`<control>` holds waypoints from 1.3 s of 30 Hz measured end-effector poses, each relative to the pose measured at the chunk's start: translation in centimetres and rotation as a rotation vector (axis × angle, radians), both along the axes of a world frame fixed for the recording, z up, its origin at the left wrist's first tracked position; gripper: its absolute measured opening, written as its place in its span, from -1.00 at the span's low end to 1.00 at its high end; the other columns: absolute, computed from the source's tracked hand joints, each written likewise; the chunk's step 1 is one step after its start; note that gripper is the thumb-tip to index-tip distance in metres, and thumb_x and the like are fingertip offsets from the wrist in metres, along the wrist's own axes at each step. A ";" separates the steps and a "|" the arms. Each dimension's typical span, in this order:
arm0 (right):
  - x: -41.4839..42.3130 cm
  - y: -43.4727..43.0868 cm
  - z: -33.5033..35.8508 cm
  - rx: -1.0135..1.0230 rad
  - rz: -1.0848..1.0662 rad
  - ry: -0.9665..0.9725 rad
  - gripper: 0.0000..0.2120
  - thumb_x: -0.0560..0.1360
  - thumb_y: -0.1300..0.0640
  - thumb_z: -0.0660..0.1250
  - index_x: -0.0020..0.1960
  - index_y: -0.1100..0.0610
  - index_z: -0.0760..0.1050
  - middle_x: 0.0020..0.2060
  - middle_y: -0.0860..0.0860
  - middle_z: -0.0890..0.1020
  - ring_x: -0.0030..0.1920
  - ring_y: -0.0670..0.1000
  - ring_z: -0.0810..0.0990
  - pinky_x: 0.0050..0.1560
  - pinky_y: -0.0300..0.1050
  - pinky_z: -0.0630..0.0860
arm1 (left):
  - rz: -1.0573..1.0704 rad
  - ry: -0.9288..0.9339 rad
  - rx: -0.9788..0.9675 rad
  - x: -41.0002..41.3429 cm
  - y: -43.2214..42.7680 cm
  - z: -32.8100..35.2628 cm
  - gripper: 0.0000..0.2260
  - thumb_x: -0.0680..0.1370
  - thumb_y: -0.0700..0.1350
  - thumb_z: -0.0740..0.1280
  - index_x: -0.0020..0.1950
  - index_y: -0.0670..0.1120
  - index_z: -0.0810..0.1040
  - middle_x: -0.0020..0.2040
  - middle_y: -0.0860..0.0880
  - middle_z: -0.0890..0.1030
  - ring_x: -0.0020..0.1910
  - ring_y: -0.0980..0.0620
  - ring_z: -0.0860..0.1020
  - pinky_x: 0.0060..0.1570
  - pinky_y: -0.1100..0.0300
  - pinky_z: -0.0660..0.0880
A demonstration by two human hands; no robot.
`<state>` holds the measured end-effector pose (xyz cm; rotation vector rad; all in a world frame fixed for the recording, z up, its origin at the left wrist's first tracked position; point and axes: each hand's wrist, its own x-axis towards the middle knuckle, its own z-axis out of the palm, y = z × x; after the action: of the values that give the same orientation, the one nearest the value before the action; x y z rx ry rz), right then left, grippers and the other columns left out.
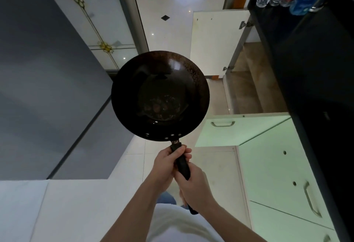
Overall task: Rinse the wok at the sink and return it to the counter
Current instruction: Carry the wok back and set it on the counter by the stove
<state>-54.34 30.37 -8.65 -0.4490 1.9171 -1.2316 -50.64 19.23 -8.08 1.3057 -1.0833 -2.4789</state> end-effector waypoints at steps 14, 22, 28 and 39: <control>-10.3 -16.7 -1.6 0.080 -0.101 0.006 -0.77 0.52 0.04 0.31 -0.24 0.16 0.45 -0.51 0.01 0.48 -0.51 0.08 0.44 -0.47 0.03 0.43 | -0.092 -0.007 0.021 -11.7 -17.2 -2.2 -0.85 0.58 -0.24 0.33 0.09 -0.30 0.58 -0.08 -0.16 0.69 -0.19 0.02 0.65 -0.11 0.19 0.60; -15.2 -28.1 -0.5 0.093 -0.294 0.000 -0.85 0.54 0.08 0.38 -0.19 0.09 0.52 -0.49 0.01 0.55 -0.50 -0.04 0.49 -0.43 -0.11 0.45 | -0.299 0.001 0.026 -18.8 -28.6 -1.4 -0.89 0.58 -0.24 0.34 0.00 -0.28 0.62 -0.11 -0.17 0.68 -0.14 -0.02 0.63 0.05 0.07 0.54; -18.2 -30.5 0.5 0.117 -0.459 -0.029 -0.88 0.54 0.08 0.37 -0.14 0.10 0.55 -0.39 0.14 0.61 -0.39 0.10 0.58 -0.34 -0.02 0.52 | -0.433 -0.008 0.064 -23.4 -30.7 -0.9 -0.89 0.58 -0.27 0.32 -0.01 -0.30 0.60 -0.15 -0.20 0.65 -0.18 -0.04 0.61 0.06 0.07 0.53; -26.4 -28.7 0.4 0.144 -0.833 -0.101 -0.91 0.54 0.09 0.38 0.01 0.07 0.59 -0.28 0.07 0.69 -0.35 -0.14 0.64 -0.36 -0.29 0.52 | -0.867 0.038 -0.008 -35.2 -27.8 -0.2 -0.86 0.60 -0.23 0.30 -0.05 -0.30 0.57 -0.24 -0.16 0.59 -0.21 -0.03 0.56 -0.06 0.13 0.51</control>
<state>-80.75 1.68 -8.30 0.5435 2.1504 -1.5510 -85.89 -8.59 -8.26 0.8725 -1.9635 -3.0105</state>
